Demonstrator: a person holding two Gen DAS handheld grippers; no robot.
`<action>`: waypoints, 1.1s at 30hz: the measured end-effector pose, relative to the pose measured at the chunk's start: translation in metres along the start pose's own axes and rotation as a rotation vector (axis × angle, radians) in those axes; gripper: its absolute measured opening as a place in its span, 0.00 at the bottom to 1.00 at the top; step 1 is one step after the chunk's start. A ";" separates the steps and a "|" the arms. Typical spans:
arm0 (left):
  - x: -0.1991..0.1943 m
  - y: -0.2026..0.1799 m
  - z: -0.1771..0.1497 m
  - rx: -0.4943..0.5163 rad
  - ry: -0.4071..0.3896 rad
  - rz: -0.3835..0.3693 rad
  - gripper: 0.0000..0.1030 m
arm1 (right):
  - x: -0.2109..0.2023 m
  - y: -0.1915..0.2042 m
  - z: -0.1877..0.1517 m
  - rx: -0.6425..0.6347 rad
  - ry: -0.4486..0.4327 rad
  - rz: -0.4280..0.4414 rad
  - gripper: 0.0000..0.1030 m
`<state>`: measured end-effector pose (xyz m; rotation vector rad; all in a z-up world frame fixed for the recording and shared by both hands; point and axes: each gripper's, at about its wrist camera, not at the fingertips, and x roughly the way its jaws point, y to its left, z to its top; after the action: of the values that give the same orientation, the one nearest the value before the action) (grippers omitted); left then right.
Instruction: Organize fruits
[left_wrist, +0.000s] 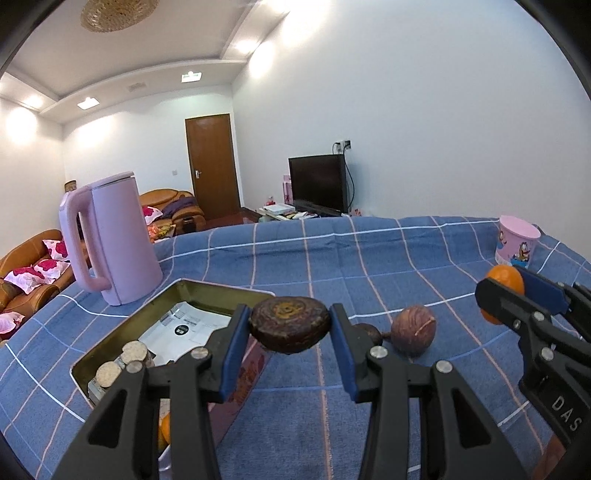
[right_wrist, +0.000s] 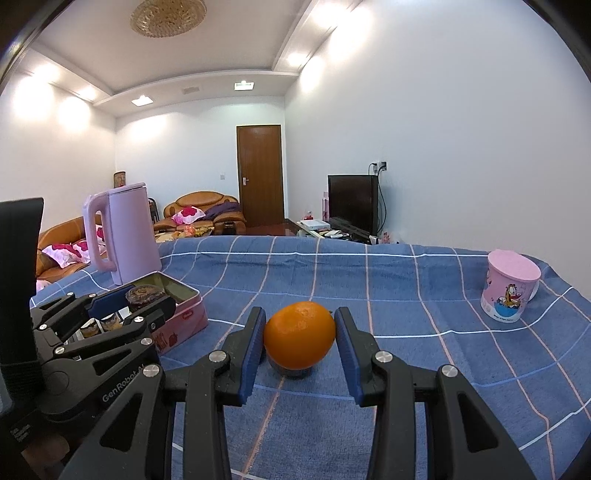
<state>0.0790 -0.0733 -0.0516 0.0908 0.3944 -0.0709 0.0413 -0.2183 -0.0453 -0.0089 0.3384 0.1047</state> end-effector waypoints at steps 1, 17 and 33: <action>-0.001 0.000 0.000 -0.002 -0.004 0.002 0.44 | 0.000 0.000 0.000 0.000 -0.002 0.000 0.39; -0.013 0.008 -0.002 -0.038 -0.066 0.030 0.44 | -0.013 0.003 -0.001 -0.006 -0.053 0.005 0.39; -0.011 0.018 -0.002 -0.037 -0.054 0.094 0.44 | -0.012 0.007 0.000 -0.009 -0.050 0.010 0.39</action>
<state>0.0701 -0.0544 -0.0476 0.0710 0.3366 0.0266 0.0295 -0.2125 -0.0415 -0.0132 0.2882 0.1157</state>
